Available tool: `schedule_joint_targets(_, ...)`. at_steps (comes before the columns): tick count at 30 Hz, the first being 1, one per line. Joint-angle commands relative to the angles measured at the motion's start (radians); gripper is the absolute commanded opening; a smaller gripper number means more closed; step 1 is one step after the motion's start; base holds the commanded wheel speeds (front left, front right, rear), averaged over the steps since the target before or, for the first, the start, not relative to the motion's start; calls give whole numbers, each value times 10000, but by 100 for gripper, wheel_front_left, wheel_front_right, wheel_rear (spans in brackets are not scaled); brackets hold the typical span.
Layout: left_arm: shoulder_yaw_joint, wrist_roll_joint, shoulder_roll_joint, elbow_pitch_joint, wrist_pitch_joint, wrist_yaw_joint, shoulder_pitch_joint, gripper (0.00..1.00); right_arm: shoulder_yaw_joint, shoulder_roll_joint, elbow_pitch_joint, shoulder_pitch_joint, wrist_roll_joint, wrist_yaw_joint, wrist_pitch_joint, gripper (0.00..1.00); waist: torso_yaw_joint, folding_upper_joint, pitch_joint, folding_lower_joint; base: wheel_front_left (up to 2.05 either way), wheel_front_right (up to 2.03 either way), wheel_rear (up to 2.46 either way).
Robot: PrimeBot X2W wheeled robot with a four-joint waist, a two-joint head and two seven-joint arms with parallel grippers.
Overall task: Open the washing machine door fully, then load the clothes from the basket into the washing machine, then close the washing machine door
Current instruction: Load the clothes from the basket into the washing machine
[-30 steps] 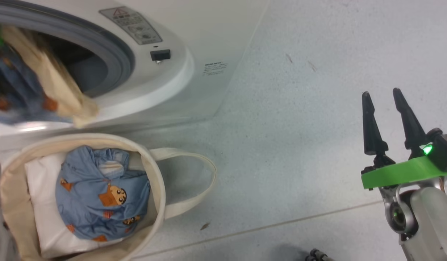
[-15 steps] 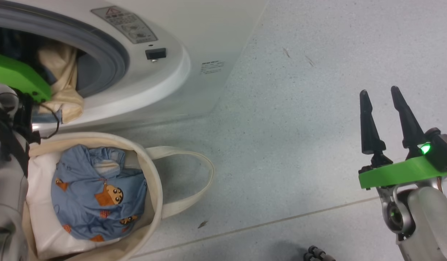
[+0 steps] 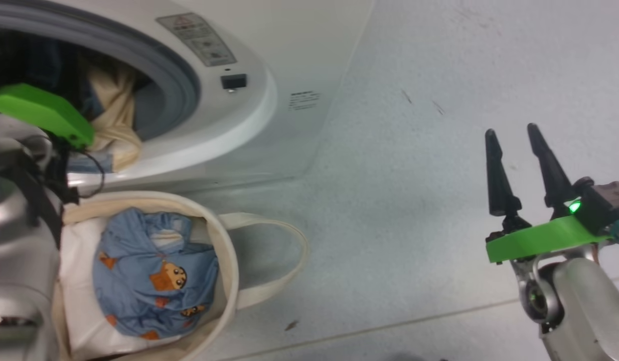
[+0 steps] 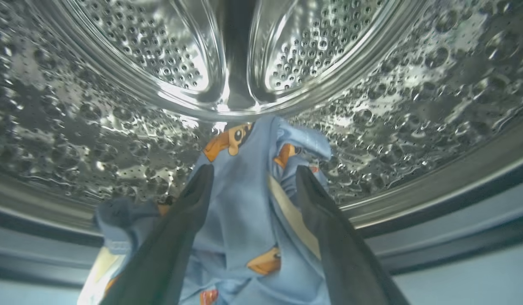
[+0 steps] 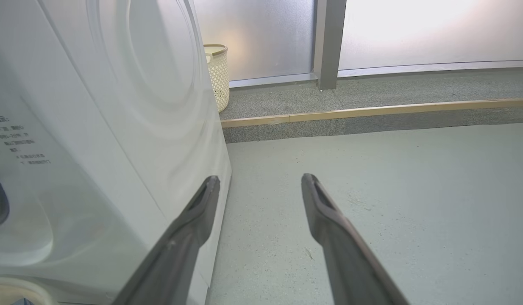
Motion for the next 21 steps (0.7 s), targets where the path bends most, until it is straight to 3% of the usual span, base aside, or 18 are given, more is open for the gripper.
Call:
schedule_joint_targets(1, 203, -63, 353, -571, -119, -44, 185, 100, 217, -14, -201, -108, 86, 4, -122, 100, 226, 0, -231, 1, 0, 0, 0)
schedule_joint_targets(13, 455, -251, 36, -3830, -126, -57, 3994, 100, 903, 285, 657, -221, 426, 4, -122, 100, 1128, 0, -2145, 1, 0, 0, 0)
schedule_joint_targets(21, 1329, 78, -90, -5664, -127, -52, 6344, 100, 964, 256, 542, 198, 415, 4, -122, 100, 1636, 0, -3183, 1, 0, 0, 0)
